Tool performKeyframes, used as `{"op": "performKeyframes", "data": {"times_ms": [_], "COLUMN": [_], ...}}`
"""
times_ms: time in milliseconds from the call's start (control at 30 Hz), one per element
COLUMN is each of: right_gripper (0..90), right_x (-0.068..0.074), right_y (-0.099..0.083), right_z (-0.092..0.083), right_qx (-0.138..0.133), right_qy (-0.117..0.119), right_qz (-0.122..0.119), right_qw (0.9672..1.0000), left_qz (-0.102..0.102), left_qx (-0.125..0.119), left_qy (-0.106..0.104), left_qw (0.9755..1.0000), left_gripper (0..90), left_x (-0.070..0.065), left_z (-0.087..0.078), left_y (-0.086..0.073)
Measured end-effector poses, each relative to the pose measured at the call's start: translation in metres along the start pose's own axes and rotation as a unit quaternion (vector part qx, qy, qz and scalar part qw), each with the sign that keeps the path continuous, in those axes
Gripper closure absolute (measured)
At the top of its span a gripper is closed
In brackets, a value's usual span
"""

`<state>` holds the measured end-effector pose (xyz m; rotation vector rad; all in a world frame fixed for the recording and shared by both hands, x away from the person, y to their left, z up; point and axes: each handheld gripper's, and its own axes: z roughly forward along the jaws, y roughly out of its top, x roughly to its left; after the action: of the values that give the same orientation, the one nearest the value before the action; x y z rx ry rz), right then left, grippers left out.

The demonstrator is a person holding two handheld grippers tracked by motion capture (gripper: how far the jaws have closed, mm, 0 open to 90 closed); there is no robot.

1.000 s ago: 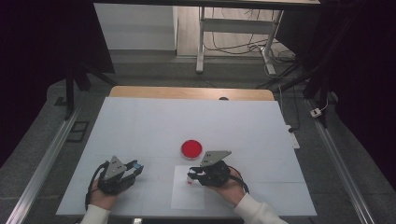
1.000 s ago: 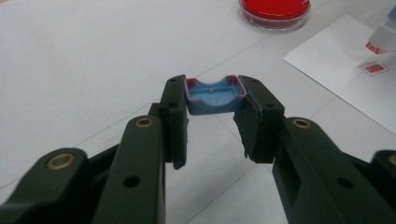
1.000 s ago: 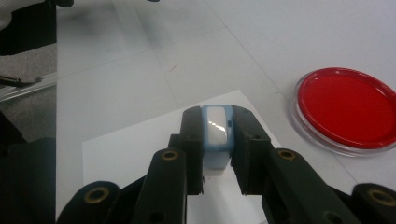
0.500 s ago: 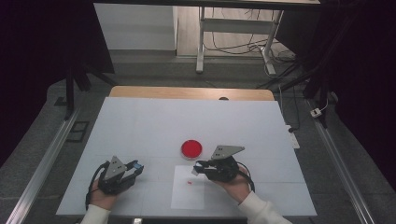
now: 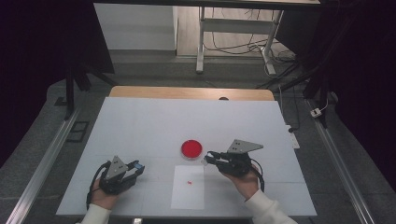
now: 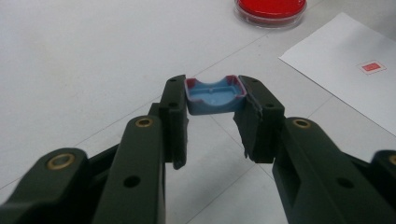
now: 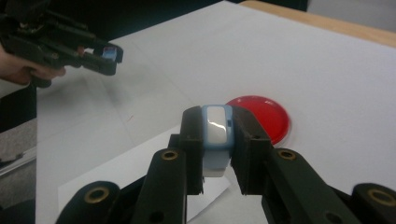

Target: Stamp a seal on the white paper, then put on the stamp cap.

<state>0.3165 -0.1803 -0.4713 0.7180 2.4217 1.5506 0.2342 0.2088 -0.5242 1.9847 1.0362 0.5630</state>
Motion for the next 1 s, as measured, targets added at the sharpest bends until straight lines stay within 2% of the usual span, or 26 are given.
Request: {"op": "performKeyframes", "data": {"times_ms": [267,833,1000], "right_gripper": [74.8,74.8,74.8], "right_x": [-0.0049,-0.0023,-0.0015], "right_y": [0.0049,0.0075,0.0078], "right_z": [-0.0103,-0.0095,-0.0091], "right_qx": [-0.025,-0.023,-0.023], "right_qy": [-0.014,-0.013,-0.012], "right_qz": [0.002,-0.009,-0.011], "right_qw": [0.9996,0.9996,0.9996], "left_qz": [0.001,0.003,0.007], "left_qx": [0.001,-0.001,-0.004], "left_qy": [0.0,-0.002,-0.004], "left_qw": [1.0,1.0,1.0], "left_gripper": [64.8,64.8,64.8], "left_x": [-0.0003,-0.0016,-0.006], "left_z": [0.001,0.0012,0.0023], "left_y": [0.0001,0.0013,0.0049]}}
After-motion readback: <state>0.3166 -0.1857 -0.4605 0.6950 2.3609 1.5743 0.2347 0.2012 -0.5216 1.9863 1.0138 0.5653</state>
